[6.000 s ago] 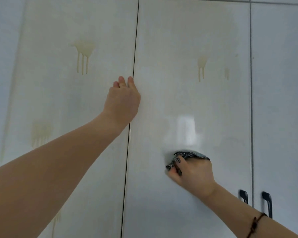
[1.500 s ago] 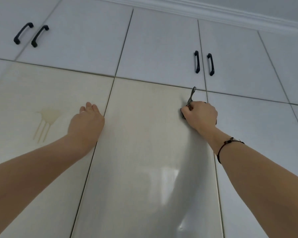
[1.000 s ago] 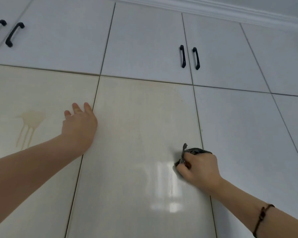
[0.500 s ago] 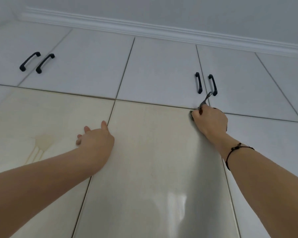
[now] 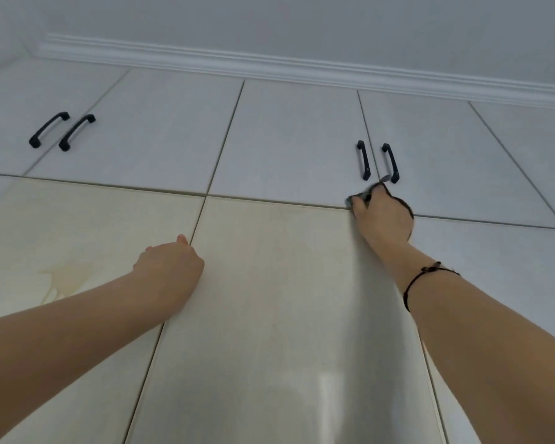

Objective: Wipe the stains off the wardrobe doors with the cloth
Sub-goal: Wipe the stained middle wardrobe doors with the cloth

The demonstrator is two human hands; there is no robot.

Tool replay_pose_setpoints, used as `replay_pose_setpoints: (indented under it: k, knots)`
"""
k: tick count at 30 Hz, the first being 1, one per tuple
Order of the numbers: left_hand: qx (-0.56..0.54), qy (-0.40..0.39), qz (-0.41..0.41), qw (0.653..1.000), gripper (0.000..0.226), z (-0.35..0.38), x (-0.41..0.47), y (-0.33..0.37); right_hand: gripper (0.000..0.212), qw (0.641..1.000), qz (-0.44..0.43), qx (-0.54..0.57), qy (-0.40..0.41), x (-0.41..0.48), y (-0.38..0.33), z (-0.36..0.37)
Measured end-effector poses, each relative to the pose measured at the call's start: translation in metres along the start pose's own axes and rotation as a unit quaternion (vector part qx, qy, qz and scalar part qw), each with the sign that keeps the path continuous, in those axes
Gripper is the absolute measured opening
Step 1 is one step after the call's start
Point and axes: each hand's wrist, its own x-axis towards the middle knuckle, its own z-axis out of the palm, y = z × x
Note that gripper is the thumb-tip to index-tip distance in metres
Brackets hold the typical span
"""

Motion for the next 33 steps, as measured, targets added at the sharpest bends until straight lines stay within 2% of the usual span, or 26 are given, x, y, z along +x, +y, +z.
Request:
replay_pose_setpoints:
  k: [1, 3, 4, 7, 9, 14, 17, 19, 22, 24, 25, 29, 31, 33]
  knots:
    - [0.008, -0.002, 0.011, 1.000, 0.062, -0.002, 0.001, 0.000, 0.031, 0.999, 0.051, 0.001, 0.014, 0.007, 0.010, -0.003]
    - [0.009, -0.010, 0.019, 1.000, 0.062, -0.006, -0.001, 0.000, 0.029, 0.997, 0.081, 0.005, 0.021, 0.004, 0.001, -0.002]
    - [0.033, -0.014, 0.018, 0.999, 0.064, -0.009, -0.003, 0.000, 0.028, 0.998, 0.060, 0.011, 0.015, -0.003, -0.015, 0.003]
    - [0.124, -0.008, 0.048, 0.991, 0.068, -0.014, -0.008, 0.001, 0.027, 0.995, -0.073, 0.036, -0.063, -0.030, -0.058, 0.020]
    - [0.143, 0.001, 0.065, 0.988, 0.072, -0.015, -0.009, -0.002, 0.028, 0.992, -0.093, 0.035, -0.072, -0.026, -0.058, 0.021]
    - [0.141, -0.010, 0.073, 0.987, 0.076, -0.019, -0.012, -0.006, 0.028, 0.996, 0.078, 0.030, 0.008, 0.003, -0.003, -0.001]
    - [0.165, -0.013, 0.075, 0.983, 0.075, -0.018, -0.012, -0.007, 0.028, 0.994, 0.104, 0.029, 0.025, -0.005, -0.024, 0.008]
    - [0.171, -0.019, 0.076, 0.982, 0.074, -0.018, -0.014, -0.004, 0.027, 0.998, 0.036, 0.042, -0.012, -0.020, -0.055, 0.014]
    - [0.144, -0.028, 0.058, 0.987, 0.077, -0.019, -0.013, -0.006, 0.029, 0.981, -0.150, 0.038, -0.115, -0.057, -0.101, 0.020]
    - [0.117, -0.028, 0.055, 0.991, 0.079, -0.018, -0.012, -0.010, 0.031, 0.973, -0.187, 0.030, -0.131, -0.063, -0.094, 0.016]
    - [0.115, -0.023, 0.059, 0.991, 0.080, -0.018, -0.013, -0.010, 0.032, 0.979, -0.165, 0.027, -0.117, -0.055, -0.080, 0.013]
    - [0.138, -0.022, 0.069, 0.988, 0.078, -0.016, -0.013, -0.004, 0.029, 1.000, 0.010, 0.022, -0.014, -0.014, -0.027, 0.008]
    - [0.097, -0.033, 0.040, 0.994, 0.074, -0.010, -0.004, -0.005, 0.026, 0.997, 0.071, 0.018, 0.025, -0.014, -0.033, 0.015]
    - [0.005, -0.041, -0.011, 0.999, 0.070, 0.003, 0.006, -0.011, 0.025, 0.994, 0.100, -0.008, 0.036, -0.022, -0.056, 0.025]
